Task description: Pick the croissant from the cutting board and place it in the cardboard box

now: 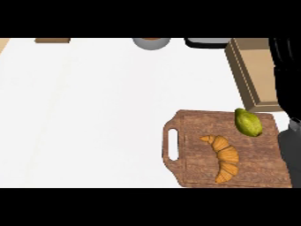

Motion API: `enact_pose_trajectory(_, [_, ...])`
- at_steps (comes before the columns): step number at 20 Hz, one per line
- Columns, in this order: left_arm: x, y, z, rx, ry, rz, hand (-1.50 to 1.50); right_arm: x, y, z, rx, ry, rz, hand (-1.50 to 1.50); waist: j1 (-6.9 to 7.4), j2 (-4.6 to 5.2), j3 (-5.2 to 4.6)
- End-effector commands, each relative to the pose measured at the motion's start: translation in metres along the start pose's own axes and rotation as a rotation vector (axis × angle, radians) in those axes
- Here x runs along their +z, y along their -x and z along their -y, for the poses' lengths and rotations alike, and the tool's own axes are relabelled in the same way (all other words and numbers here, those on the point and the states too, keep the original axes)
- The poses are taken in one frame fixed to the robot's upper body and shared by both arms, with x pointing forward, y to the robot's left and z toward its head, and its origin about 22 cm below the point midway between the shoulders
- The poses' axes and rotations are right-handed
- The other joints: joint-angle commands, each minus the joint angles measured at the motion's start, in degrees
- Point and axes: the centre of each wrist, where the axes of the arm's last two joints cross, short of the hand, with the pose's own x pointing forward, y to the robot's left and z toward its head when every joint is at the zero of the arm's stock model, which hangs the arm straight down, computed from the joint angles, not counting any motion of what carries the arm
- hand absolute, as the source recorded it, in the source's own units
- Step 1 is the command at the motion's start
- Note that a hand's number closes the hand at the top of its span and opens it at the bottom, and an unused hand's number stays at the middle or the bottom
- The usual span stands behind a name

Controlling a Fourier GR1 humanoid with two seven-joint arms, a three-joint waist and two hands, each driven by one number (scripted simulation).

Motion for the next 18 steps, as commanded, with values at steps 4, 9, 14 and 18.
enact_pose_trajectory(4, [0.0,-0.022,0.031,0.078,0.232,0.149,0.0,0.009,-0.067,0.055,0.24,-0.075,-0.109,-1.5,-1.02,0.17,0.47])
enact_pose_trajectory(9, [0.016,-0.029,0.084,0.167,0.397,0.204,0.0,0.032,-0.081,0.105,0.623,-0.203,-0.348,-1.5,-1.73,0.78,0.54])
enact_pose_trajectory(14, [0.003,-0.039,0.087,0.162,0.436,0.208,0.0,0.075,-0.075,0.124,0.715,-0.4,-0.247,-1.5,0.05,0.83,0.66])
enact_pose_trajectory(18, [0.018,-0.02,0.088,0.165,0.466,0.204,0.0,0.078,-0.087,0.115,0.844,-0.546,-0.193,-1.5,0.83,0.57,0.54])
